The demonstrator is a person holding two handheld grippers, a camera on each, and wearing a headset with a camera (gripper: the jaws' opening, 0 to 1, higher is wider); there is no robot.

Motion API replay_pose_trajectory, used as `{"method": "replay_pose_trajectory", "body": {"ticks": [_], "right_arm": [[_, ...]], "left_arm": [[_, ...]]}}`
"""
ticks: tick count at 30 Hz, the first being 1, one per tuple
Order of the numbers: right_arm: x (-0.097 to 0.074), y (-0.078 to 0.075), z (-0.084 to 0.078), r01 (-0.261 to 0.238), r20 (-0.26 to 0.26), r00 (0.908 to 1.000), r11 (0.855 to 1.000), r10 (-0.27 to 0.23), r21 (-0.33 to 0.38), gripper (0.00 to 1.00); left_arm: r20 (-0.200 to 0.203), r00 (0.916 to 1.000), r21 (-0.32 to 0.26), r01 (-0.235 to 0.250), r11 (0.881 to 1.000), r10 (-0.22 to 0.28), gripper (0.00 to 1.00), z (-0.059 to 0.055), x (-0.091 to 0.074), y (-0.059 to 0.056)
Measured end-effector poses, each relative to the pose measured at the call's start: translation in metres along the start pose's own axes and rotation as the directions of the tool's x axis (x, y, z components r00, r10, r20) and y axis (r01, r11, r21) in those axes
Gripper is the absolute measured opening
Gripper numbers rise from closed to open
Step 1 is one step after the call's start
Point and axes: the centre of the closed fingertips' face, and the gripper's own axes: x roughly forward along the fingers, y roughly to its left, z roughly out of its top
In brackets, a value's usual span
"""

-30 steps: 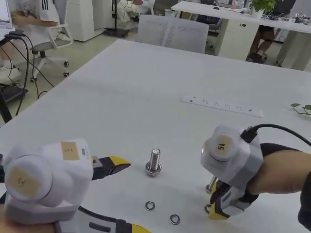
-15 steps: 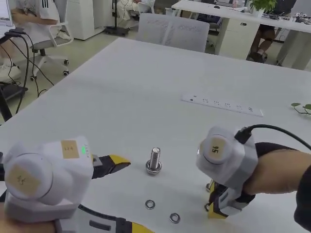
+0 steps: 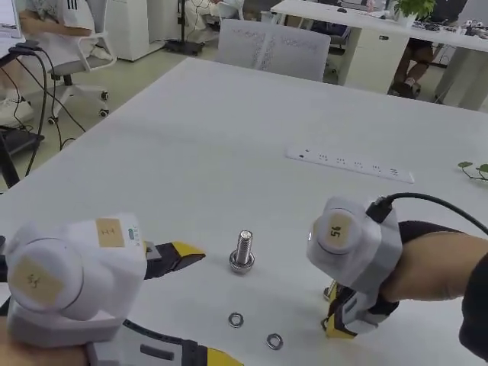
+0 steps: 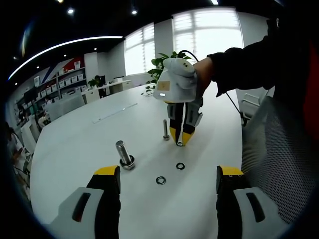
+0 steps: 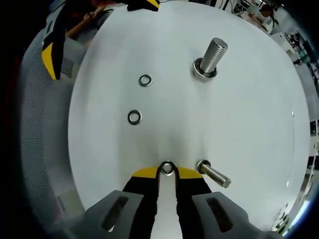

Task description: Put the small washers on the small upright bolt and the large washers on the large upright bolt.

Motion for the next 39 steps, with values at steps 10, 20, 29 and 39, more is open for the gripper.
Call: {"method": "replay_pose_trajectory", "body": {"ticks": [10, 20, 29, 39], "right_arm": [[-0.001, 0.002, -0.003, -0.009, 0.002, 1.0, 1.0, 0.009, 0.011, 0.13], [-0.01, 0.0, -0.016, -0.006, -0.003, 1.0, 0.999, 0.006, 0.04, 0.13], [-0.027, -0.008, -0.025, 0.013, 0.005, 0.9999, 0.997, -0.014, 0.076, 0.13], [-0.046, -0.014, -0.026, 0.037, 0.01, 0.9992, 0.996, -0.038, 0.082, 0.13]], "left_arm": [[0.001, 1.0, -0.001, 0.0, 1.0, 0.0, 0.78, 0.0, 0.0, 0.0], [0.003, 1.0, 0.0, 0.0, 1.0, 0.0, 0.78, 0.001, 0.0, 0.0], [0.007, 1.0, 0.0, 0.001, 1.0, -0.001, 0.78, 0.001, 0.0, -0.001], [0.012, 0.9999, 0.001, -0.001, 1.0, 0.001, 0.78, 0.003, -0.001, -0.001]]}}
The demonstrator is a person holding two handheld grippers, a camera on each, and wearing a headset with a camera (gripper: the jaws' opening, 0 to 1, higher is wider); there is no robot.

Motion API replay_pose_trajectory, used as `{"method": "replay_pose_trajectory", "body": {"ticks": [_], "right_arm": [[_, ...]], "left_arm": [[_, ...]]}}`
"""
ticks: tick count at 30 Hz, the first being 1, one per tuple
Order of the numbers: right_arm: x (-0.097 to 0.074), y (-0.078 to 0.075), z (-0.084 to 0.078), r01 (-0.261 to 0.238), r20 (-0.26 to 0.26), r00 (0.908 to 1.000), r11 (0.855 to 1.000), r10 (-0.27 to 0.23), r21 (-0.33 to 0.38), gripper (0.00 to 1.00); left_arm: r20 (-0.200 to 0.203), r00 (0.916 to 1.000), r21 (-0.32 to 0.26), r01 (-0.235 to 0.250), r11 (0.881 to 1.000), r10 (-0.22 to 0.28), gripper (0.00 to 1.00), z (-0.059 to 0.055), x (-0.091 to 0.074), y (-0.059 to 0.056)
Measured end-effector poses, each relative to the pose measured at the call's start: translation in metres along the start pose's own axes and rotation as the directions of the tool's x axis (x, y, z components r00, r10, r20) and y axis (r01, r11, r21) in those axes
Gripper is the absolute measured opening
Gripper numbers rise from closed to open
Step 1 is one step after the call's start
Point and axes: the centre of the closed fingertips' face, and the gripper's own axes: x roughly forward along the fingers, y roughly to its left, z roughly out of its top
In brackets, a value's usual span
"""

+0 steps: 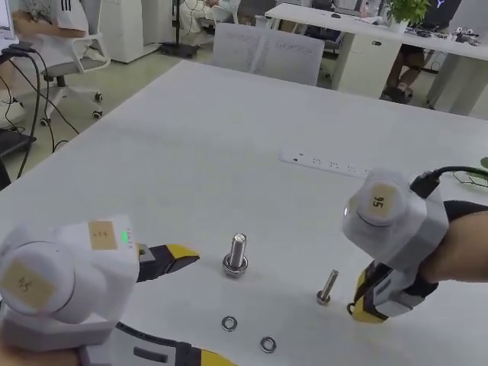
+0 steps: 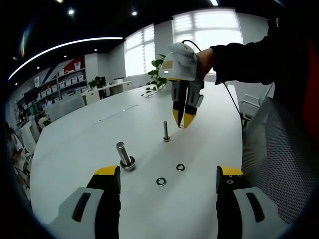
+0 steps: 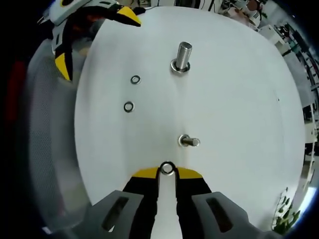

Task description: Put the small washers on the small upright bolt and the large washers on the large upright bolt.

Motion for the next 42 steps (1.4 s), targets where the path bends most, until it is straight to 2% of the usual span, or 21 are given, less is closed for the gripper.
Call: {"method": "replay_pose_trajectory", "body": {"ticks": [10, 21, 34, 42], "right_arm": [[-0.016, -0.008, 0.005, 0.015, 0.016, 0.9998, 1.0, -0.015, -0.003, 0.13], [-0.03, -0.023, 0.023, 0.054, 0.05, 0.9974, 0.998, -0.052, -0.034, 0.13], [-0.023, -0.024, 0.037, 0.042, 0.055, 0.9978, 0.997, -0.038, -0.071, 0.13], [-0.018, -0.025, 0.037, 0.026, 0.043, 0.9988, 0.997, -0.023, -0.077, 0.13]], "left_arm": [[0.0, 1.0, 0.001, -0.002, 1.0, 0.002, 0.78, 0.001, 0.0, 0.0], [0.002, 1.0, -0.002, -0.008, 1.0, 0.008, 0.78, 0.0, 0.0, 0.002], [0.001, 0.9998, -0.01, -0.018, 1.0, 0.018, 0.78, -0.002, -0.002, 0.004], [0.0, 0.9997, -0.014, -0.023, 1.0, 0.023, 0.78, -0.003, -0.002, 0.006]]}}
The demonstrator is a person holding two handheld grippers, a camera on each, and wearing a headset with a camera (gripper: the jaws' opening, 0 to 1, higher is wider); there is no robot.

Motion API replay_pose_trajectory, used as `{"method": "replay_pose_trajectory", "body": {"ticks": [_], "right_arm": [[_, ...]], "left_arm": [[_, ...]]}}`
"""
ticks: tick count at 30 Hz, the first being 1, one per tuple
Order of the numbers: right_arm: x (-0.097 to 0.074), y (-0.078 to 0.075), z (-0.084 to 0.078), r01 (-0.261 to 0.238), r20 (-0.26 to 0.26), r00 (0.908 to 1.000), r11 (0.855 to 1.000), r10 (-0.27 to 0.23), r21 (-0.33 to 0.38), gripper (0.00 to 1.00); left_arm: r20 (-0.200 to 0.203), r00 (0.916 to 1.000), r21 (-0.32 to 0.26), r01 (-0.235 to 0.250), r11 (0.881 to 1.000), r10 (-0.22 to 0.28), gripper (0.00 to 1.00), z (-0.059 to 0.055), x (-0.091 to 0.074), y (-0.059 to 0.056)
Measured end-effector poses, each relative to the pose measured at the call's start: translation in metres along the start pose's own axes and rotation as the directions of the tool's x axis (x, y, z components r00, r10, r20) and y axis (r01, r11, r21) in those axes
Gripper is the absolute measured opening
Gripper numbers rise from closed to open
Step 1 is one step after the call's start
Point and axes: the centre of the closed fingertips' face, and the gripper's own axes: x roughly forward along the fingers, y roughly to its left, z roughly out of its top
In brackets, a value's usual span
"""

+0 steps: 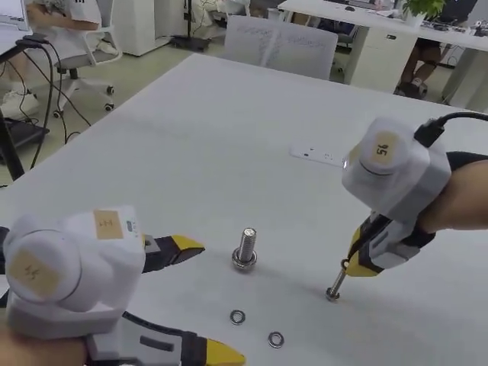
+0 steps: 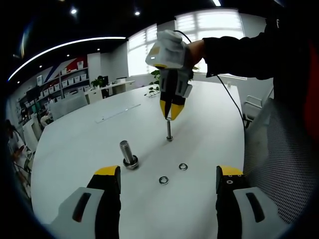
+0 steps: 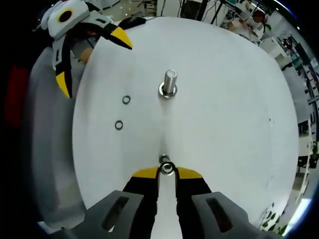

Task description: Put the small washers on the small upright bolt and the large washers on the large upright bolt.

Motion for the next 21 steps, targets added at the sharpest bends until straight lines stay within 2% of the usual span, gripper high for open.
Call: {"method": "replay_pose_trajectory", "body": {"ticks": [21], "right_arm": [[0.013, -0.001, -0.004, -0.026, -0.015, 0.9996, 1.0, 0.026, -0.002, 0.13]], "left_arm": [[-0.006, 1.0, -0.013, -0.002, 1.0, 0.002, 0.78, -0.004, 0.003, 0.001]]}}
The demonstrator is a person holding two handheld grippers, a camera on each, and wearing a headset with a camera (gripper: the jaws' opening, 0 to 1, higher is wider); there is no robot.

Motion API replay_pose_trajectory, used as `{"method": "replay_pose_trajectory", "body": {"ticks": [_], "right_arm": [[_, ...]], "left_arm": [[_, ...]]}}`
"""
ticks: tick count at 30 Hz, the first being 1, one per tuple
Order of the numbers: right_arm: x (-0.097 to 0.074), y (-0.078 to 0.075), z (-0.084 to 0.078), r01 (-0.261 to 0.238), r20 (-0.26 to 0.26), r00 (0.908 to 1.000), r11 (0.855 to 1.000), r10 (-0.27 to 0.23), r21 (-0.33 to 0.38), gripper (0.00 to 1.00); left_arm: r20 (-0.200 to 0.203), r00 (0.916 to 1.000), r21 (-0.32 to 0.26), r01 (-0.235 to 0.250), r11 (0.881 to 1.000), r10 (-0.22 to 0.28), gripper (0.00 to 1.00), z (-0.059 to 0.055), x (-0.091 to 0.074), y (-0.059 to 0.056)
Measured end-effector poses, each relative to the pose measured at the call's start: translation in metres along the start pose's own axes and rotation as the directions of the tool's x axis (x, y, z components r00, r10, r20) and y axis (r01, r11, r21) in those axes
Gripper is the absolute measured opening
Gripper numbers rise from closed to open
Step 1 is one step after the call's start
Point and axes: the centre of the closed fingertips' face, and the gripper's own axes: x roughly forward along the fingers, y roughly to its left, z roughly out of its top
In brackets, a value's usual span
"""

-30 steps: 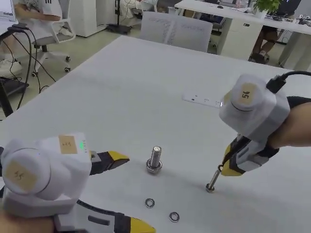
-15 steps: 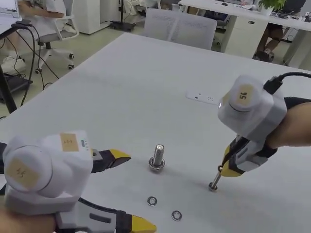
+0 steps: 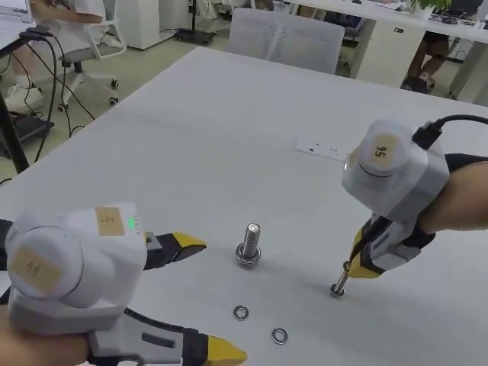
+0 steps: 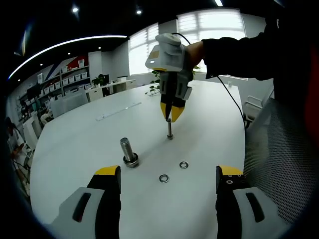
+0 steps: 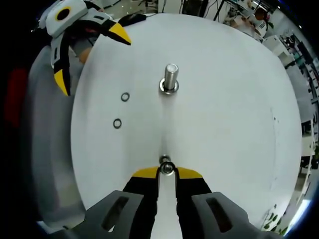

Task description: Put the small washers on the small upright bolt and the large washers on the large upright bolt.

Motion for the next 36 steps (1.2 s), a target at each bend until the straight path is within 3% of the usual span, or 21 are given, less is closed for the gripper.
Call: {"method": "replay_pose_trajectory", "body": {"ticks": [36], "right_arm": [[0.041, -0.002, -0.008, -0.06, -0.04, 0.9975, 0.998, 0.059, -0.016, 0.13]], "left_arm": [[-0.009, 1.0, -0.024, -0.003, 1.0, 0.003, 0.77, -0.006, 0.002, 0.0]]}}
